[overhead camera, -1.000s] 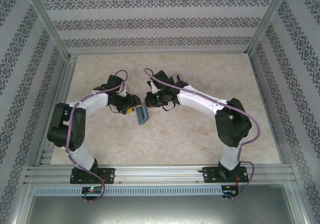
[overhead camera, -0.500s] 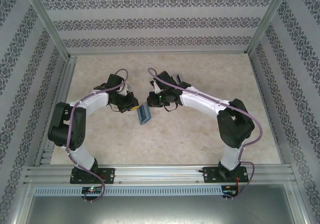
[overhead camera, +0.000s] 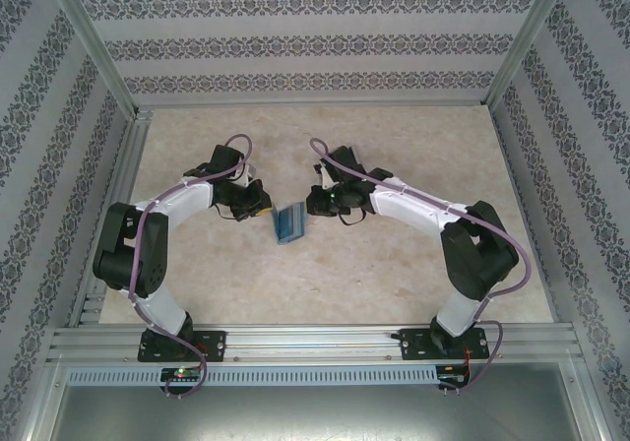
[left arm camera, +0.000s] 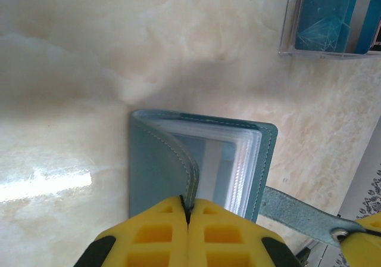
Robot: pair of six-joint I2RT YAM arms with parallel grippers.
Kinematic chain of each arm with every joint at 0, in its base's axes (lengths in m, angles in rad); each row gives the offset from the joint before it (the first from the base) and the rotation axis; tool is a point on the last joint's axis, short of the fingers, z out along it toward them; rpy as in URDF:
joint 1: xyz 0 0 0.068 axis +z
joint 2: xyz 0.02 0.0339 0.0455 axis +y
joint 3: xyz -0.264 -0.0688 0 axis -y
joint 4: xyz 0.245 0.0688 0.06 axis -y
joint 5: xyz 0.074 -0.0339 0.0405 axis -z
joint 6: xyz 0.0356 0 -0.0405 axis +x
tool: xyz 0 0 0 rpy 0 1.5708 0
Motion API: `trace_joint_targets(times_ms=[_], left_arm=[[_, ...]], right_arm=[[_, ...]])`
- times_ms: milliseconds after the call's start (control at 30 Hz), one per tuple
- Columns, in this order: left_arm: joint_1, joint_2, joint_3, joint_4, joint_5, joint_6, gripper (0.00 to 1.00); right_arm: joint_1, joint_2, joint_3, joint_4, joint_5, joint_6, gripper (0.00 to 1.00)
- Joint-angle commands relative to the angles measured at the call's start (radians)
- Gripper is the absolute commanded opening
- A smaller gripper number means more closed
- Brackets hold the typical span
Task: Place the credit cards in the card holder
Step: Open the card holder at the center of the table.
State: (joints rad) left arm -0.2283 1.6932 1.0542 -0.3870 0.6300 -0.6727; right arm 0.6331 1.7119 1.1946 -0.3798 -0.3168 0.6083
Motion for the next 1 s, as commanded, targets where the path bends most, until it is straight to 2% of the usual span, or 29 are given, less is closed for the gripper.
trace_joint_targets(times_ms=[0, 200, 400, 633, 800, 967], left_arm=[[-0.008, -0.035, -0.008, 0.036, -0.026, 0.015, 0.0], [-0.007, -0.043, -0.043, 0.043, -0.024, 0.019, 0.0], [-0.006, -0.059, -0.084, 0.037, -0.044, 0.03, 0.0], [-0.003, -0.088, -0.122, 0.035, -0.062, 0.039, 0.0], [-0.003, -0.098, -0.131, 0.047, -0.052, 0.025, 0.0], [-0.003, -0.096, -0.147, 0.068, -0.047, 0.016, 0.0]], right_arm=[[-0.02, -0.058, -0.071, 0.011, 0.032, 0.017, 0.1], [-0.07, -0.099, -0.199, 0.058, 0.038, 0.035, 0.12], [-0.1, -0.107, -0.242, 0.056, 0.064, 0.019, 0.12], [-0.11, -0.112, -0.231, 0.041, 0.059, 0.007, 0.18], [-0.112, -0.155, -0.191, -0.001, 0.075, -0.012, 0.28], [-0.11, -0.181, -0.15, -0.029, 0.048, -0.017, 0.29]])
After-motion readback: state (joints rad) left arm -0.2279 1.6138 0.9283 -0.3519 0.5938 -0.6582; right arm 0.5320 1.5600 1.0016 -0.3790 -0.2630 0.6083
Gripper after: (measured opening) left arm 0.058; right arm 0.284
